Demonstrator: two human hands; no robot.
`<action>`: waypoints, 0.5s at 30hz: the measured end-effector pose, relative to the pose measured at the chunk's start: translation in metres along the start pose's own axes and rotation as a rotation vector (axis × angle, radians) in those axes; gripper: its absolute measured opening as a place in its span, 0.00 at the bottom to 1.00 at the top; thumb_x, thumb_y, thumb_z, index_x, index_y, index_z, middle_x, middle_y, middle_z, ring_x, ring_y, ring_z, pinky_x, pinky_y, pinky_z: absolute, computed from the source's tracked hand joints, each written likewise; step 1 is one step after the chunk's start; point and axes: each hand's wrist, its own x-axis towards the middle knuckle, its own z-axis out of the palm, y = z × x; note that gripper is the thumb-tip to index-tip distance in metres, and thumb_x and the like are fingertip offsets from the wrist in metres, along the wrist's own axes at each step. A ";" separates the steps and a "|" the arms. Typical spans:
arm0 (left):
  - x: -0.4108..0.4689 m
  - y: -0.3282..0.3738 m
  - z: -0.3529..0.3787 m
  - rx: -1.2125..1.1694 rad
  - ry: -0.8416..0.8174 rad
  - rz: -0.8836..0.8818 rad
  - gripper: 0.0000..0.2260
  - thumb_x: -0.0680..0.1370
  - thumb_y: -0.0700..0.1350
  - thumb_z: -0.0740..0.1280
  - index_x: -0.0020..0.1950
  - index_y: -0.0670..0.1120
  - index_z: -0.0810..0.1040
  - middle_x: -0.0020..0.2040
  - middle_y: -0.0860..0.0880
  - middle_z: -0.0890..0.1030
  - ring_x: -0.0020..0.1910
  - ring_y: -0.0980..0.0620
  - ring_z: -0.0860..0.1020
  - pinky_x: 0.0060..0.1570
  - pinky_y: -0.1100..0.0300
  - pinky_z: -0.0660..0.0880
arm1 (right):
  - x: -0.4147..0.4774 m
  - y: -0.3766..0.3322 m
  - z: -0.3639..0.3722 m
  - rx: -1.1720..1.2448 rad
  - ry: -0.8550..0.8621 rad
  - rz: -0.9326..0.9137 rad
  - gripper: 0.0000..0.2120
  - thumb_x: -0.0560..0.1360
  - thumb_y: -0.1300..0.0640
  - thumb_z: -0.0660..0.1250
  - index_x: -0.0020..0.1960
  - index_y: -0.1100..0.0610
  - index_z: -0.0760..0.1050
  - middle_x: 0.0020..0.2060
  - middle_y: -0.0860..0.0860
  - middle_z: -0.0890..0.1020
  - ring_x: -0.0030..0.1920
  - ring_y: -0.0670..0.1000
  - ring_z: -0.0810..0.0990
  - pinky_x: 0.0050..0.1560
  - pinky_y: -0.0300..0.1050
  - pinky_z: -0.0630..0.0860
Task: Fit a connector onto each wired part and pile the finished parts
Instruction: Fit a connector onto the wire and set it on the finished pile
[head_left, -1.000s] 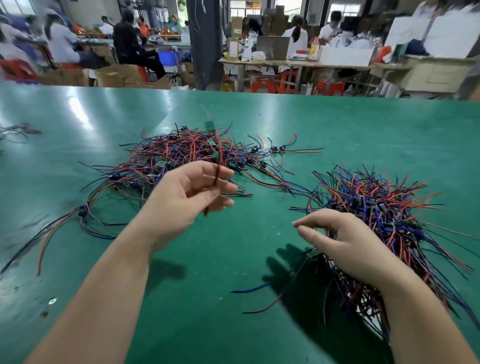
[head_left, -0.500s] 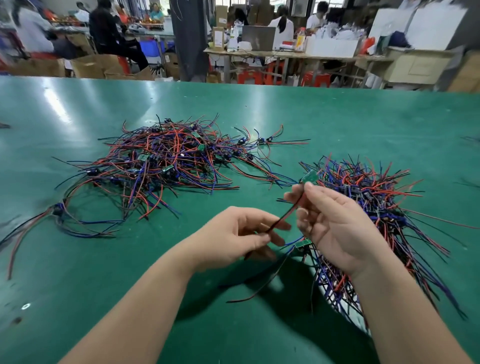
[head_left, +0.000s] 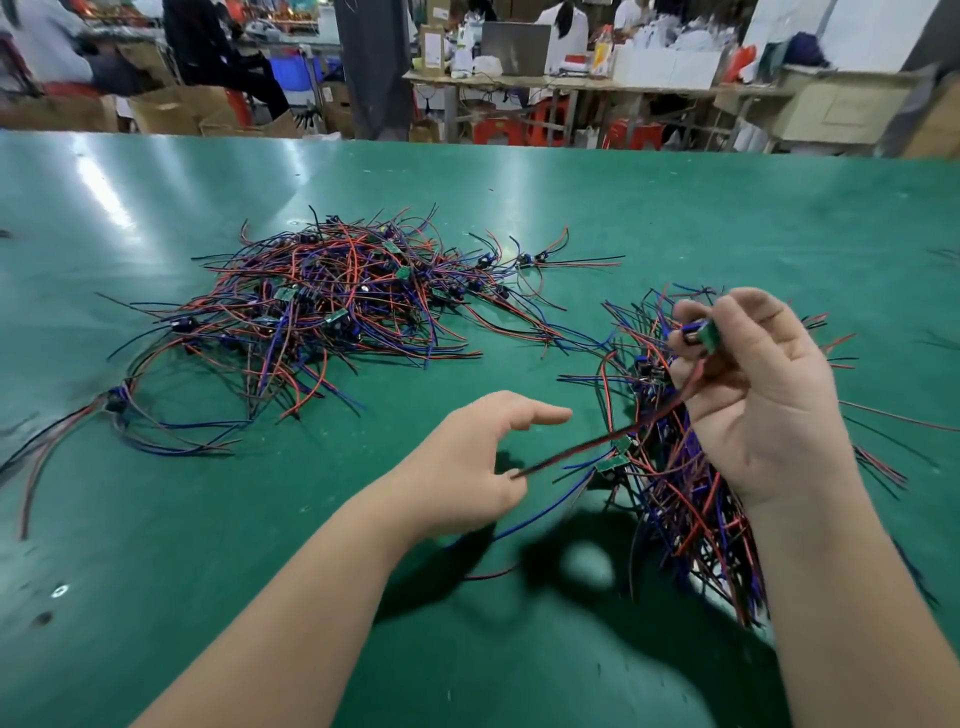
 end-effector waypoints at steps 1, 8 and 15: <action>0.001 -0.003 -0.001 0.092 0.015 -0.029 0.27 0.71 0.32 0.63 0.66 0.54 0.73 0.62 0.55 0.75 0.61 0.59 0.72 0.63 0.69 0.64 | 0.001 -0.002 -0.001 0.050 -0.002 0.017 0.04 0.68 0.59 0.67 0.38 0.51 0.76 0.35 0.54 0.83 0.30 0.47 0.80 0.29 0.34 0.73; 0.021 0.019 0.024 0.257 0.064 0.079 0.17 0.75 0.52 0.70 0.62 0.48 0.77 0.55 0.49 0.79 0.52 0.55 0.75 0.55 0.65 0.68 | 0.002 -0.007 -0.007 0.179 -0.089 0.090 0.06 0.68 0.57 0.65 0.36 0.50 0.81 0.32 0.49 0.82 0.29 0.44 0.77 0.30 0.34 0.74; 0.038 0.029 0.043 0.320 0.012 -0.068 0.11 0.72 0.51 0.73 0.49 0.46 0.82 0.44 0.47 0.83 0.46 0.49 0.78 0.45 0.61 0.73 | 0.006 -0.005 -0.012 0.168 -0.198 0.135 0.15 0.54 0.54 0.83 0.38 0.50 0.83 0.33 0.50 0.82 0.29 0.45 0.78 0.31 0.34 0.75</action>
